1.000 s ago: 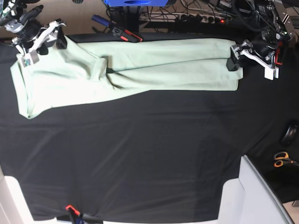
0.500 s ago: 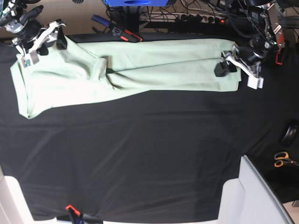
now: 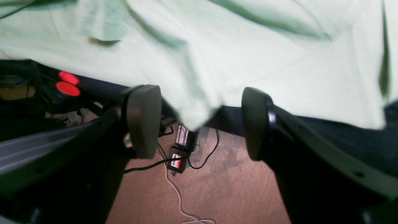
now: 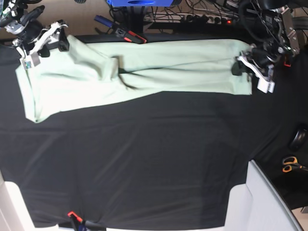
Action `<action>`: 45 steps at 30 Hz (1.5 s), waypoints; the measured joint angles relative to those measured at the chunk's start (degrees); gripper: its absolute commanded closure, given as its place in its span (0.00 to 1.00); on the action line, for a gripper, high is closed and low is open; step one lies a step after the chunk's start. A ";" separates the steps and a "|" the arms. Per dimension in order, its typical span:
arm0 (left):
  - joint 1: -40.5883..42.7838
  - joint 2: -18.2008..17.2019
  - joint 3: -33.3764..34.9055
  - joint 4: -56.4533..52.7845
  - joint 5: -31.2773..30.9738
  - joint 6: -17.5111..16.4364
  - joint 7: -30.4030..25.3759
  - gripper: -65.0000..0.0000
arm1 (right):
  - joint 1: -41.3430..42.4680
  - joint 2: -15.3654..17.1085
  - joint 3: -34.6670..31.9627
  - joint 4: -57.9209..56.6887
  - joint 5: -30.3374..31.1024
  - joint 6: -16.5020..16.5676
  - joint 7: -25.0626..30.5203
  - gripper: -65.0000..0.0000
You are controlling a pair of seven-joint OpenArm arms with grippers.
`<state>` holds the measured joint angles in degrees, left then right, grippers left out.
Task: Fold the T-shirt properly
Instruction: 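Lift the hem end with the left gripper and fold it toward the collar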
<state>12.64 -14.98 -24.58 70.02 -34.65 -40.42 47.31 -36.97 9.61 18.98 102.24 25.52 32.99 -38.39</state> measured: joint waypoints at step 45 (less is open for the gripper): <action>3.02 7.93 30.93 33.40 0.96 7.45 14.49 1.00 | 0.28 0.00 0.00 0.00 0.00 0.02 0.00 0.42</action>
<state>15.66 -7.05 6.35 103.42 -33.69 -32.97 61.80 -36.69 9.61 18.98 102.24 25.52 33.01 -38.39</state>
